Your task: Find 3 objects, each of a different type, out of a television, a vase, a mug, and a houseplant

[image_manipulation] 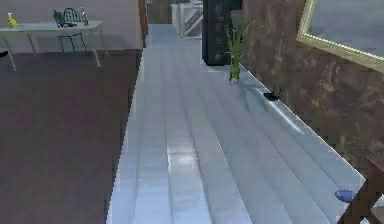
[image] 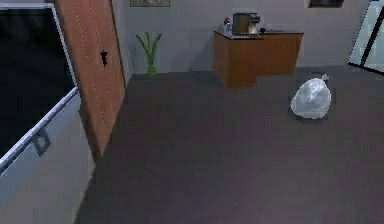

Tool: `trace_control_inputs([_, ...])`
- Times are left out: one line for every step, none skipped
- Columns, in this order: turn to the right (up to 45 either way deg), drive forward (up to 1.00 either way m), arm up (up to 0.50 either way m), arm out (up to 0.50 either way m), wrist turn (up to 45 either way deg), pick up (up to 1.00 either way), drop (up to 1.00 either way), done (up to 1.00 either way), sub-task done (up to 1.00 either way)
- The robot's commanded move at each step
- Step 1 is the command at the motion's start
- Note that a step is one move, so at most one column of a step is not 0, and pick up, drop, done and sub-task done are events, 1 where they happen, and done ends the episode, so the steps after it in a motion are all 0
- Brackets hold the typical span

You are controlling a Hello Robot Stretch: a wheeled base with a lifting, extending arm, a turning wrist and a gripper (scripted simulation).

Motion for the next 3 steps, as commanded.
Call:
trace_control_inputs([45.0, 0.0, 0.0, 0.0, 0.0, 0.0, 0.0, 0.0, 0.0])
trace_control_inputs([36.0, 0.0, 0.0, 0.0, 0.0, 0.0, 0.0, 0.0, 0.0])
trace_control_inputs([0.0, 1.0, 0.0, 0.0, 0.0, 0.0, 0.0, 0.0, 0.0])
